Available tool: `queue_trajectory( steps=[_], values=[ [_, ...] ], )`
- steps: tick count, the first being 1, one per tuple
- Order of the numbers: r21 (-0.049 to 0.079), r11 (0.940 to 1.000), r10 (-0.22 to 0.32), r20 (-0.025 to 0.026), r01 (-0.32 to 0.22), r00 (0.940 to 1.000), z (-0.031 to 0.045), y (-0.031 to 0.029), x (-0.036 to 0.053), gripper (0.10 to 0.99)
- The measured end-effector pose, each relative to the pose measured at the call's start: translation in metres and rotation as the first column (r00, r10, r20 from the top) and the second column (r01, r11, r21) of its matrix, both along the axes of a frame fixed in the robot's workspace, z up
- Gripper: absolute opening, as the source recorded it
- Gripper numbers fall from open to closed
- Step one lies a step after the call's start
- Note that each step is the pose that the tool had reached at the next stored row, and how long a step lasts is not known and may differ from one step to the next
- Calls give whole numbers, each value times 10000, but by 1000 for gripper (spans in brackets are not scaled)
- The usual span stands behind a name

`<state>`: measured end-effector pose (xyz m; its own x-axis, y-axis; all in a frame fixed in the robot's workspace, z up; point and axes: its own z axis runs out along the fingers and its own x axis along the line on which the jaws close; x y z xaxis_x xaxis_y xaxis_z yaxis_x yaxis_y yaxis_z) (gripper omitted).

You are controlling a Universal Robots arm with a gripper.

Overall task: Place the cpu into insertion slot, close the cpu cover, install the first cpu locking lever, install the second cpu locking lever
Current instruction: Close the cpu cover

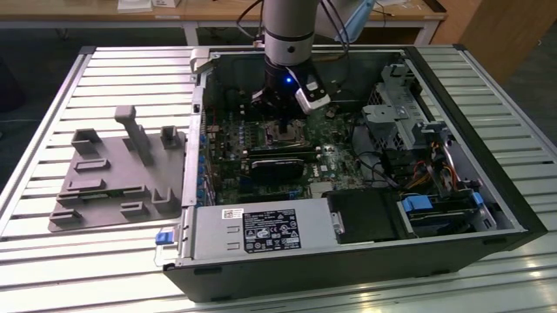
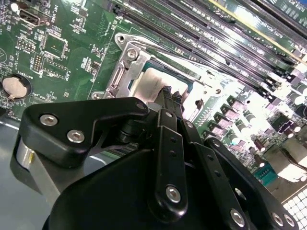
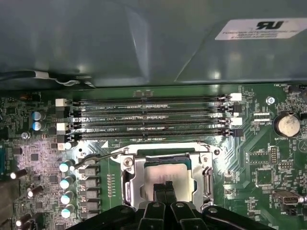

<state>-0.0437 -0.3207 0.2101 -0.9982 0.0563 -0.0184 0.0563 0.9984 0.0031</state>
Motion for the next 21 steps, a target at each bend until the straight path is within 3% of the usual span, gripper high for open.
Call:
queue_trajectory(
  steps=[12, 21],
  values=[
    [2, 10000, -78, 0, 78, 10000, -13, 0, -159, 102],
    [1, 10000, -82, -1, 82, 10000, -41, 0, -196, 102]
  ],
)
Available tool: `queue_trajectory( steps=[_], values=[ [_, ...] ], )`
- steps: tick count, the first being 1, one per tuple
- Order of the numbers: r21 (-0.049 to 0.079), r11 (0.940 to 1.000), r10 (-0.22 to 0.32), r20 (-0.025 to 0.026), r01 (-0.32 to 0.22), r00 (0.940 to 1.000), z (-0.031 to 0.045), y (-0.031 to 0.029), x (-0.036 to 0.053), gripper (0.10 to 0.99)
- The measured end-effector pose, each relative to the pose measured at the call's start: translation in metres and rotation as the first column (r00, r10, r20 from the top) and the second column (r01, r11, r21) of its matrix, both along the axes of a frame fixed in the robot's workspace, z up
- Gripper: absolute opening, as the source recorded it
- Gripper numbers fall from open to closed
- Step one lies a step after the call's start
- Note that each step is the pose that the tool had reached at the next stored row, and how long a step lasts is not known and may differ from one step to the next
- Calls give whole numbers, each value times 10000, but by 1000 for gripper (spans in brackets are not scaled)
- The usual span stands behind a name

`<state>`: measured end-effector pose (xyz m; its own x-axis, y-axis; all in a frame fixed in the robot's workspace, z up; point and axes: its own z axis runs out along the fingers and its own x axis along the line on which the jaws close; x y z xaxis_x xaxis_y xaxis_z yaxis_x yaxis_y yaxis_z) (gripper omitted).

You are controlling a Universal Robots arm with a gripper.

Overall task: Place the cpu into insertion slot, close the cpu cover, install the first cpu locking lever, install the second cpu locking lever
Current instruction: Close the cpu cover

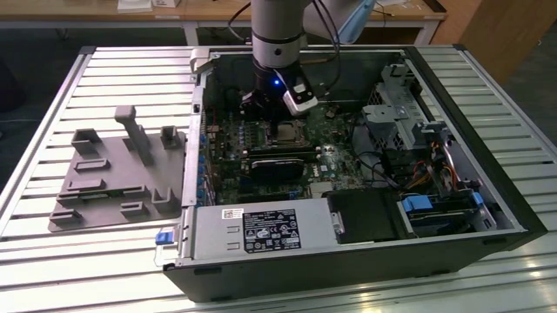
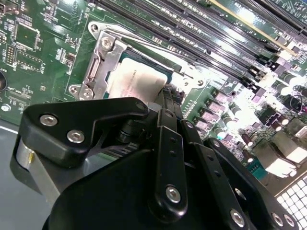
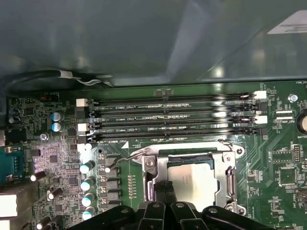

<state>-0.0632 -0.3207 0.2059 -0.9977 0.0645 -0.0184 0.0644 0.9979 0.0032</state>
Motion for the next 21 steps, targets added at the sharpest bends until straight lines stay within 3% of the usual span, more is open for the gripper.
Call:
queue_trajectory(
  steps=[21],
  values=[
    [1, 10000, 1, 0, -1, 10000, -64, 0, -18, 102]
  ],
)
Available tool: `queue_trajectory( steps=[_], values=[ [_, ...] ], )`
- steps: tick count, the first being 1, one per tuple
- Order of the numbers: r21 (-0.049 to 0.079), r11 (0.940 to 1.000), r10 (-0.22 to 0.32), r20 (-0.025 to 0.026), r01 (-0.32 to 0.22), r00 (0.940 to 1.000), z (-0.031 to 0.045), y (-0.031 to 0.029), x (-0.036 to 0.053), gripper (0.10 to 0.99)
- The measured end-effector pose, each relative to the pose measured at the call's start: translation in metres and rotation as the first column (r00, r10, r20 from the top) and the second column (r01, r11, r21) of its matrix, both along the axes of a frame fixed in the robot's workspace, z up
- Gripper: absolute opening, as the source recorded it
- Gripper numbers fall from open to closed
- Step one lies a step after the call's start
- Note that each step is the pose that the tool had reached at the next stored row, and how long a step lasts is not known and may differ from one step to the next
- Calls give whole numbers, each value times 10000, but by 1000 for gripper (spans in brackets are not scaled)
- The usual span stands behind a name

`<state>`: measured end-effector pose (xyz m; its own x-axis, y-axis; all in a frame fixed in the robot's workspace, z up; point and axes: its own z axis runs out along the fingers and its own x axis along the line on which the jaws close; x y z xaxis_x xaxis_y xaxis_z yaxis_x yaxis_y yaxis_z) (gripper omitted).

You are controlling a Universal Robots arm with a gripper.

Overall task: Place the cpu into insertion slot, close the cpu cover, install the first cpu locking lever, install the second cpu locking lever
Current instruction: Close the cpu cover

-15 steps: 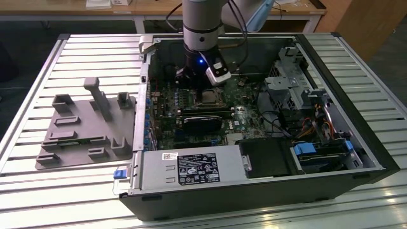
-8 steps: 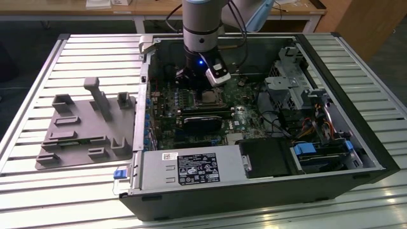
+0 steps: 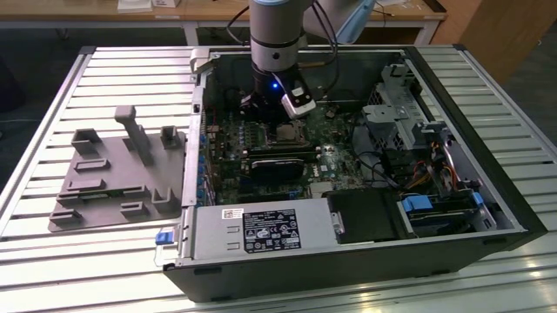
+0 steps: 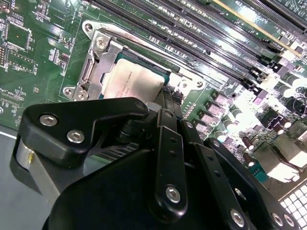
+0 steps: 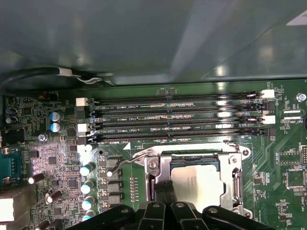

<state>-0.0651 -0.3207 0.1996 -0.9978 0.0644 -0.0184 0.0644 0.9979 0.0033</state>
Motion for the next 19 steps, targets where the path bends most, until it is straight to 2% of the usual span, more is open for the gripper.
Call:
queue_trajectory(
  steps=[19],
  values=[
    [-1, 10000, 1, 0, -1, 10000, 0, 1, 14, 102]
  ],
)
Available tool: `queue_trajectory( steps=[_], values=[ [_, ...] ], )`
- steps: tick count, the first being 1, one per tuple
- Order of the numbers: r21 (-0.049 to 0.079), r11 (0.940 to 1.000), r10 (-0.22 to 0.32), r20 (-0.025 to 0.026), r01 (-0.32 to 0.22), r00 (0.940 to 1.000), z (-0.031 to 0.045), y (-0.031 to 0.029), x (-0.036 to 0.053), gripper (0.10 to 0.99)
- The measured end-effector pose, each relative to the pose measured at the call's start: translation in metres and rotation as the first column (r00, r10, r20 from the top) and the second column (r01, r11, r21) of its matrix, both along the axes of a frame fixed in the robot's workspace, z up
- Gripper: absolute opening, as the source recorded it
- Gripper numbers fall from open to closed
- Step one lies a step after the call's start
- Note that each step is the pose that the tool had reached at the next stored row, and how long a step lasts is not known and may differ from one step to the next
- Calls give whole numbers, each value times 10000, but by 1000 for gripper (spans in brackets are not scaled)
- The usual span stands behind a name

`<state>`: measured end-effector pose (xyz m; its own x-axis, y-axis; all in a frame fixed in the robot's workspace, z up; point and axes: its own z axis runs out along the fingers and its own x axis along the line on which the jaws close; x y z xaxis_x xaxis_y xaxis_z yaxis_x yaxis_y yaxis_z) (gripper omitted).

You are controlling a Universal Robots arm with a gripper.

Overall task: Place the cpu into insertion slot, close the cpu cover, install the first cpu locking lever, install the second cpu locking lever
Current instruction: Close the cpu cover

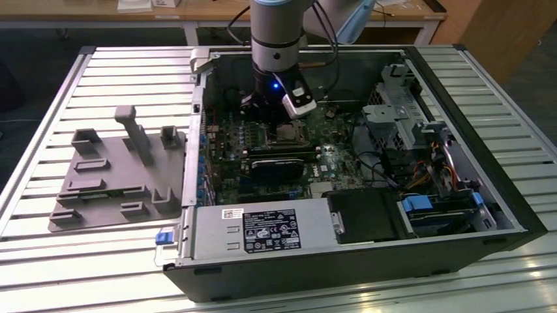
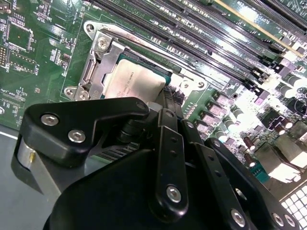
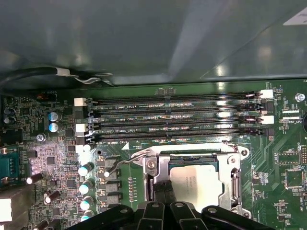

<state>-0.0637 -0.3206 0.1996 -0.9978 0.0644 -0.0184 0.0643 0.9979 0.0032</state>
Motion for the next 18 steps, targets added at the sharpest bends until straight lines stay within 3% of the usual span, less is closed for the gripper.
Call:
queue_trajectory(
  steps=[10, 18],
  values=[
    [-1, 10000, 1, -1, -1, 10000, 89, -1, 0, 102],
    [-1, 10000, 2, -2, -2, 10000, 94, 0, 26, 102]
  ],
)
